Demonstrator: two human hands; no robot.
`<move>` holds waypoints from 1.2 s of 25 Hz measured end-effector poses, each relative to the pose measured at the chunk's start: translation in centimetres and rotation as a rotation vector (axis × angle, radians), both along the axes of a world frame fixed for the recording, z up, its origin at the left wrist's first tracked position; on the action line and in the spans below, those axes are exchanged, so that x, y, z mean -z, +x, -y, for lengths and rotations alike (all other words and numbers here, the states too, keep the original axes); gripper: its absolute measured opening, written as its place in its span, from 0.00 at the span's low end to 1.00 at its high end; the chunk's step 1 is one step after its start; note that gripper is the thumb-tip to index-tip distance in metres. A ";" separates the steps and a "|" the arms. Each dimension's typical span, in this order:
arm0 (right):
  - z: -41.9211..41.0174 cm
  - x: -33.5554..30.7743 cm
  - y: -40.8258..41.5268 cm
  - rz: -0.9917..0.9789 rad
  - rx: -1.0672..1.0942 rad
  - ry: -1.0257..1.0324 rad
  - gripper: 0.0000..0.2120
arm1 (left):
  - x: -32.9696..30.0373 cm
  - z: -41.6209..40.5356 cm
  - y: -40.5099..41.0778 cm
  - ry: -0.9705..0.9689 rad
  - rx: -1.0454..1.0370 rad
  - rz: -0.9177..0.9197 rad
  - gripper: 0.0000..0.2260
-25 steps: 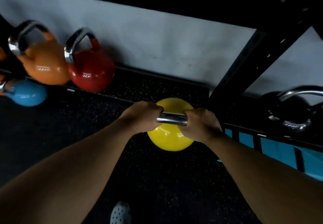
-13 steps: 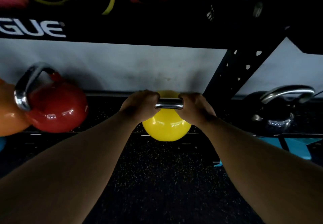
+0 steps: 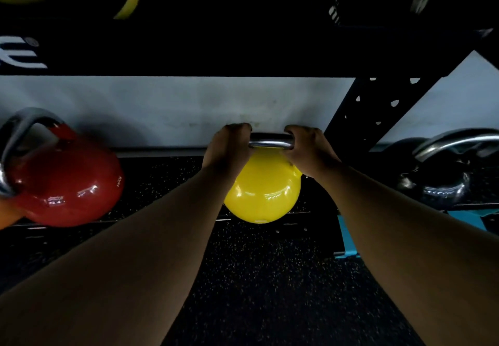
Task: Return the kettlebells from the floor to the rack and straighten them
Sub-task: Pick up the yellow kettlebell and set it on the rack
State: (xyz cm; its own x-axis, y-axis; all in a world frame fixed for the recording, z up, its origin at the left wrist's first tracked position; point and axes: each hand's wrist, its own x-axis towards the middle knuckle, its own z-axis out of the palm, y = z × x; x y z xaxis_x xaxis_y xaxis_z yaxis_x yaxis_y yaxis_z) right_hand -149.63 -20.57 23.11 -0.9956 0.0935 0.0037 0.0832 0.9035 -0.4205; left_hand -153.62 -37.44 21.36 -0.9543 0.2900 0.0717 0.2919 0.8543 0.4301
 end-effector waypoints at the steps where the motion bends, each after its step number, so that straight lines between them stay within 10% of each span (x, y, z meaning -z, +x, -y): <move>1: -0.2 0.0 0.0 0.013 -0.009 -0.003 0.22 | 0.0 -0.1 0.1 0.002 -0.006 -0.015 0.07; 13: -0.6 -0.6 0.0 0.064 -0.117 0.014 0.18 | -0.4 0.1 0.2 -0.024 0.008 -0.008 0.12; 20: 1.4 -2.6 0.2 -0.037 -0.340 0.206 0.31 | -2.7 2.7 2.2 0.066 0.027 0.115 0.32; 30: 21.3 -3.7 4.1 0.130 -0.905 0.326 0.06 | -1.7 25.6 18.6 -0.158 -0.394 0.543 0.08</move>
State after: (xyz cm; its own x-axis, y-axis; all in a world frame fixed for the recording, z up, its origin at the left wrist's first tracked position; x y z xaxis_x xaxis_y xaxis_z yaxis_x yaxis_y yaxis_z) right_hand -145.52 -41.88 26.83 -0.6850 -0.6942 -0.2212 -0.6725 0.7192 -0.1746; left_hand -135.05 -63.01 23.03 -0.8793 -0.1188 -0.4613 -0.2753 0.9170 0.2886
